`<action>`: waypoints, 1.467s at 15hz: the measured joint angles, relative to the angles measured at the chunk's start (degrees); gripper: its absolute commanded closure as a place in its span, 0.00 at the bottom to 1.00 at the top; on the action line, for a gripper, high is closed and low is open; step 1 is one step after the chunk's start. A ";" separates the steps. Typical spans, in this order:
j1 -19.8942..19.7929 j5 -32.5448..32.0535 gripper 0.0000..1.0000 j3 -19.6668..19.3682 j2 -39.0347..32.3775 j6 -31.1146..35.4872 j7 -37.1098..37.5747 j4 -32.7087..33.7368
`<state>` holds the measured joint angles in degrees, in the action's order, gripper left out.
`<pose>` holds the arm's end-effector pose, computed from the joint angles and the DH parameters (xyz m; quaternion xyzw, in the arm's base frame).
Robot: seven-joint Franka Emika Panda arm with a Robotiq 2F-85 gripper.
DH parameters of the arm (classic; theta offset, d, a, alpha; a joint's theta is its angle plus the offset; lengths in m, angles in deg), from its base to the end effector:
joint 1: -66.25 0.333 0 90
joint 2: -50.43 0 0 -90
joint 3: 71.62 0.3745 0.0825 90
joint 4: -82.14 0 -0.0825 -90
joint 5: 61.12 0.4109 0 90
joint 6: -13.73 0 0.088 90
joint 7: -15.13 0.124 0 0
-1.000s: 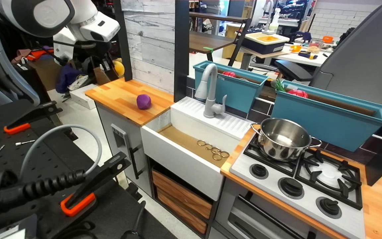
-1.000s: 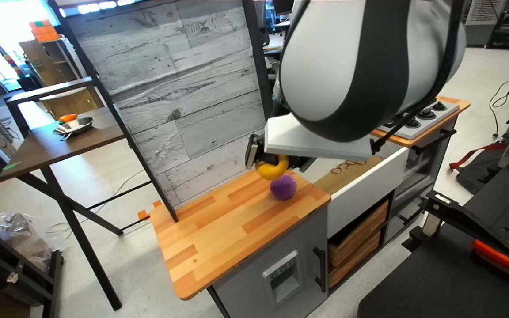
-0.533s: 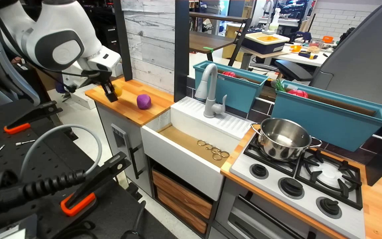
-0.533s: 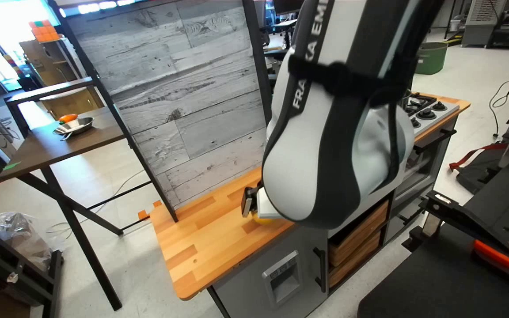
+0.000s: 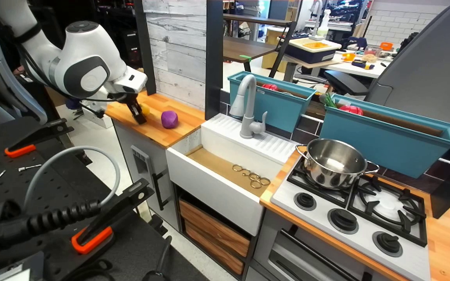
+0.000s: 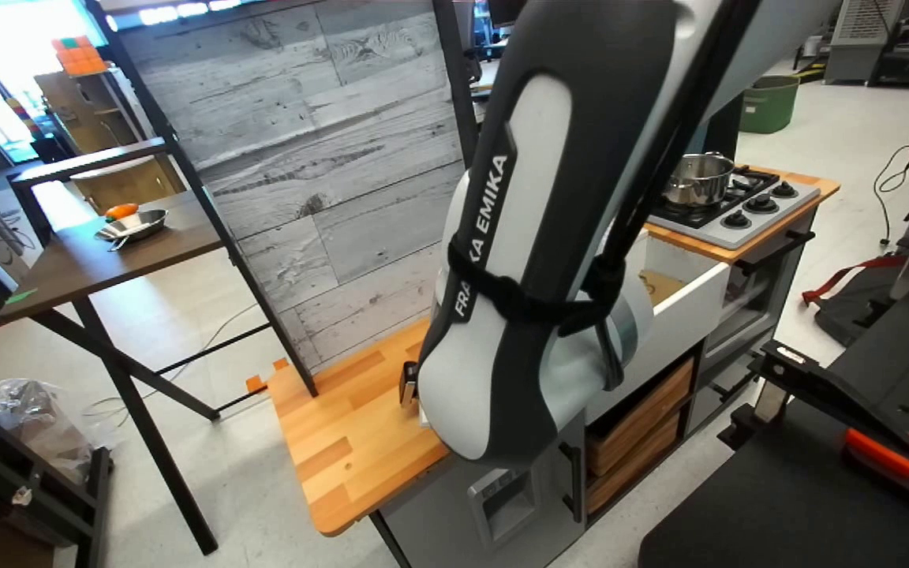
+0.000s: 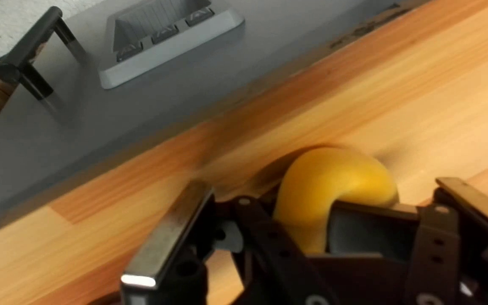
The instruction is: Remove the orange plushy from the sink and put it on the counter
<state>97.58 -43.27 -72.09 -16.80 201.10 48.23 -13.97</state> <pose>0.6171 0.3327 -0.0467 -0.9635 0.1703 -0.1699 0.1172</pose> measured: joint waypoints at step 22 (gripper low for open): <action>-2.27 -7.65 0.00 0.91 7.01 -30.51 -11.23 2.01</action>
<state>95.31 -50.92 -71.18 -9.79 170.58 37.00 -11.96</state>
